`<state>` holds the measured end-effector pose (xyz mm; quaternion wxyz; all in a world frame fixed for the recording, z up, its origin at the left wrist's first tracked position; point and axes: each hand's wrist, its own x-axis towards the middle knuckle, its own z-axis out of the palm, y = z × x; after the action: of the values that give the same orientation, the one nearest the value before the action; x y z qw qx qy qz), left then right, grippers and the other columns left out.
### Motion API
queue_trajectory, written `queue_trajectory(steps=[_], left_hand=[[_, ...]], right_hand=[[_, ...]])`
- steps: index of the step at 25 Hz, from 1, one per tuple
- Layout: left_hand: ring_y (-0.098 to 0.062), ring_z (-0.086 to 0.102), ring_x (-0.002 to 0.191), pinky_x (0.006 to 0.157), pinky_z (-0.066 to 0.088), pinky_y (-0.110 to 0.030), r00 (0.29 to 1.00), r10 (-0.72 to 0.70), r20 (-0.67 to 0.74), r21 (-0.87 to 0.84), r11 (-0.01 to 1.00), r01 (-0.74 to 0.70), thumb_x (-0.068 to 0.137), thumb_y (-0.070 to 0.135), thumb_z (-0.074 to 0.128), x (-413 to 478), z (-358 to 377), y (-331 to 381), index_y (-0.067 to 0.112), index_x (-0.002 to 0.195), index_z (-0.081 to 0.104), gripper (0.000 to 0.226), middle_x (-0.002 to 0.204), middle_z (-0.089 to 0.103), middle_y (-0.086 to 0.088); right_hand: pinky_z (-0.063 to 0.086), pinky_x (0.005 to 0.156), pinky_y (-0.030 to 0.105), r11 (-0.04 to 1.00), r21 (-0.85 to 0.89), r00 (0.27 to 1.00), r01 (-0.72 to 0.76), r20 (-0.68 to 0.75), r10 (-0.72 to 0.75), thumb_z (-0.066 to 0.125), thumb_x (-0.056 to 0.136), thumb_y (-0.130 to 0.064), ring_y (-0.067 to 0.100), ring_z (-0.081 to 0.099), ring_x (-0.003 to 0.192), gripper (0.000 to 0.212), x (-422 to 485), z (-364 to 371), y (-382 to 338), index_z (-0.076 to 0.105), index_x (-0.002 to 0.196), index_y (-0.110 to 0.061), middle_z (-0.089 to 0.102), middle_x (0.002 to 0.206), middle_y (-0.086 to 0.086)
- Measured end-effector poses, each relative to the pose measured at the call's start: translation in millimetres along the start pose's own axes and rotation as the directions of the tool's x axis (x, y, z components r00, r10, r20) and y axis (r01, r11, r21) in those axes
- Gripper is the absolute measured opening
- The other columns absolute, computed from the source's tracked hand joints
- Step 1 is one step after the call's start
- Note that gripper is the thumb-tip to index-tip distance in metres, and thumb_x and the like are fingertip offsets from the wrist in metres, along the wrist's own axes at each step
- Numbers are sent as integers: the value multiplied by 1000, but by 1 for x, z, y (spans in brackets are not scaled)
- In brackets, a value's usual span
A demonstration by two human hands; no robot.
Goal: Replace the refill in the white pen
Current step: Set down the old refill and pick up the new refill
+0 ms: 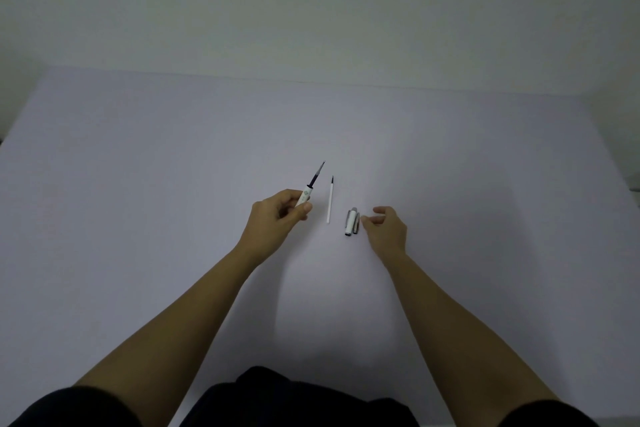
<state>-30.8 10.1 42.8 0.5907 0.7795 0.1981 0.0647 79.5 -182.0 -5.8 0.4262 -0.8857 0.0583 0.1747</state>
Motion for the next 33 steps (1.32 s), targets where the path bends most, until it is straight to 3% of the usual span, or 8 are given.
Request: queue_trajectory(steps=[3,6,9,16,19,22,24,33], left_hand=[[-3,68,77,68,51,-13,1000,-4,-4,9,1000,4,88,34,61,1,3,1,28,98,65,12,81,72,6],[-2,68,75,66,50,-8,1000,10,1,19,1000,-10,88,33,61,4,11,5,31,95,64,7,80,71,7],[-7,68,76,71,53,-19,1000,8,21,48,999,-9,88,33,61,5,18,4,30,95,63,8,80,71,5],[-28,67,80,74,54,-39,990,-130,56,112,986,123,86,30,63,-14,26,-27,23,97,66,14,82,72,-10],[-30,67,82,77,54,-43,985,-169,38,105,981,164,87,30,63,-13,16,-34,24,97,66,12,83,71,-11],[-17,68,79,74,54,-36,988,-154,7,88,984,153,88,30,62,3,5,-29,27,96,64,9,80,72,-2],[-6,68,76,72,53,-29,989,-146,-15,79,986,147,88,31,61,15,-1,-23,28,95,64,9,78,72,6],[-9,68,77,71,53,-27,991,-135,-19,78,988,136,88,34,60,43,-7,-25,29,94,65,9,78,72,7]], right_hand=[[51,76,22,987,120,993,107,-65,-100,61,89,-20,12,60,73,18,-4,-5,-22,64,102,-8,71,95,14],[55,79,27,928,296,953,225,133,-273,62,88,-28,18,69,79,10,-11,-9,-52,71,88,-23,73,88,6],[54,77,16,876,410,875,255,287,-389,69,83,-24,4,70,84,10,-17,-9,-73,73,92,-26,74,87,-9],[54,69,17,849,513,961,125,151,-233,69,83,-15,8,67,76,18,8,-2,-87,70,100,-7,71,87,5],[56,72,24,919,371,985,131,55,-163,69,82,-16,16,68,77,20,31,0,-82,71,98,-4,73,91,16],[55,88,35,985,102,989,138,42,-143,69,82,-17,27,70,89,22,51,10,-75,71,98,-1,74,95,19],[51,88,27,990,-29,990,138,43,-137,69,82,-17,28,68,96,24,62,15,-72,72,99,-1,73,99,18],[49,88,28,971,-193,989,140,73,-128,68,83,-16,28,65,101,25,93,38,-75,69,103,0,70,107,17]])
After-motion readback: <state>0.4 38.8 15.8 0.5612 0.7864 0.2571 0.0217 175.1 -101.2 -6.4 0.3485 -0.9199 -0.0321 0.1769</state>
